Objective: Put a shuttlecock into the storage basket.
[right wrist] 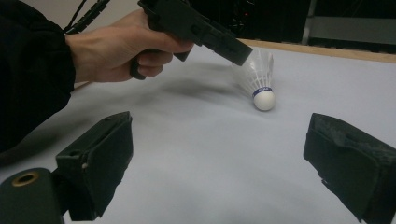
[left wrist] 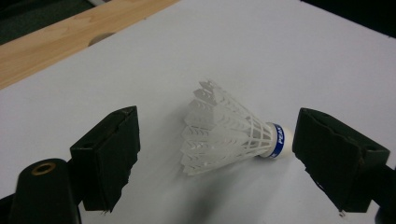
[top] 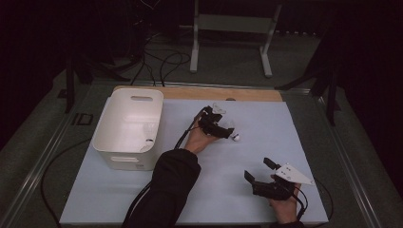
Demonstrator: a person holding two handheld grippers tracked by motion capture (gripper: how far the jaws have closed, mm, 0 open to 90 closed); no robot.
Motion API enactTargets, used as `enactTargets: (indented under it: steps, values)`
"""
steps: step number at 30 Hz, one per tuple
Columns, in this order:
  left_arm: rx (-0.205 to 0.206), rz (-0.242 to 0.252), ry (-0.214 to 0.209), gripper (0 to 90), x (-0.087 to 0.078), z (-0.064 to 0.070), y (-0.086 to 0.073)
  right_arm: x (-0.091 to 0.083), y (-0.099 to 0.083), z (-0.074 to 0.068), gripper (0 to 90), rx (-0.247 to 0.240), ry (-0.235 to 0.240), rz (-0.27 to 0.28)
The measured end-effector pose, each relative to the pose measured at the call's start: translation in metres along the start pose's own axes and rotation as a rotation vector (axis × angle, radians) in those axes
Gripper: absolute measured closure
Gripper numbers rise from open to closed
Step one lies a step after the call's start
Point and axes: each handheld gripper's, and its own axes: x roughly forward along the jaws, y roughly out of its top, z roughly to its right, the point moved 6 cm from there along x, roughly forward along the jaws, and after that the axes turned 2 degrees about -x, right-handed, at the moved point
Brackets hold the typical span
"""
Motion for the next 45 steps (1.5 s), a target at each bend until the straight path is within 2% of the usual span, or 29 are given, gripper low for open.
enactTargets:
  steps: [4,10,18,24,25,27,28,29,30,31,34,37,45]
  values:
    - [0.013,-0.015,-0.009,20.5,0.002,0.001,-0.001,0.0,0.0,0.0,8.1,0.001,0.003,0.0]
    - [0.009,-0.026,-0.042,25.2,0.007,0.006,-0.005,0.0,0.0,0.0,8.1,0.0,0.007,0.001]
    - [0.032,-0.039,-0.081,38.2,0.008,0.011,-0.008,0.001,0.0,0.0,8.1,0.0,0.005,0.002]
    - [0.054,-0.04,-0.108,56.4,0.004,0.017,-0.008,0.001,0.0,-0.001,8.1,-0.004,0.004,-0.001]
    - [0.06,-0.042,-0.115,56.4,0.004,0.018,-0.008,0.001,0.0,-0.001,8.1,-0.004,0.004,-0.001]
    - [0.064,-0.042,-0.123,64.6,0.004,0.02,-0.008,0.001,0.0,-0.001,8.1,-0.005,0.004,-0.001]
    - [0.067,-0.041,-0.124,64.6,0.004,0.021,-0.008,0.001,0.0,-0.001,8.1,-0.005,0.004,-0.001]
    - [0.065,-0.038,-0.128,70.7,0.004,0.021,-0.008,0.001,0.0,-0.001,8.1,-0.005,0.005,0.0]
    - [0.065,-0.037,-0.13,70.7,0.003,0.022,-0.007,0.001,0.0,-0.001,8.1,-0.005,0.005,0.0]
    - [0.065,-0.035,-0.134,77.9,0.002,0.022,-0.007,0.001,0.0,0.0,8.1,-0.003,0.003,-0.001]
    - [0.071,-0.034,-0.144,85.3,0.001,0.023,-0.007,0.001,0.0,-0.001,8.1,-0.006,0.005,-0.001]
    - [0.069,-0.027,-0.149,89.8,0.001,0.024,-0.006,0.001,0.0,-0.001,8.1,-0.005,0.004,-0.001]
    - [0.079,-0.022,-0.133,90.0,-0.004,0.026,-0.002,0.001,0.0,0.0,8.1,-0.004,0.001,-0.002]
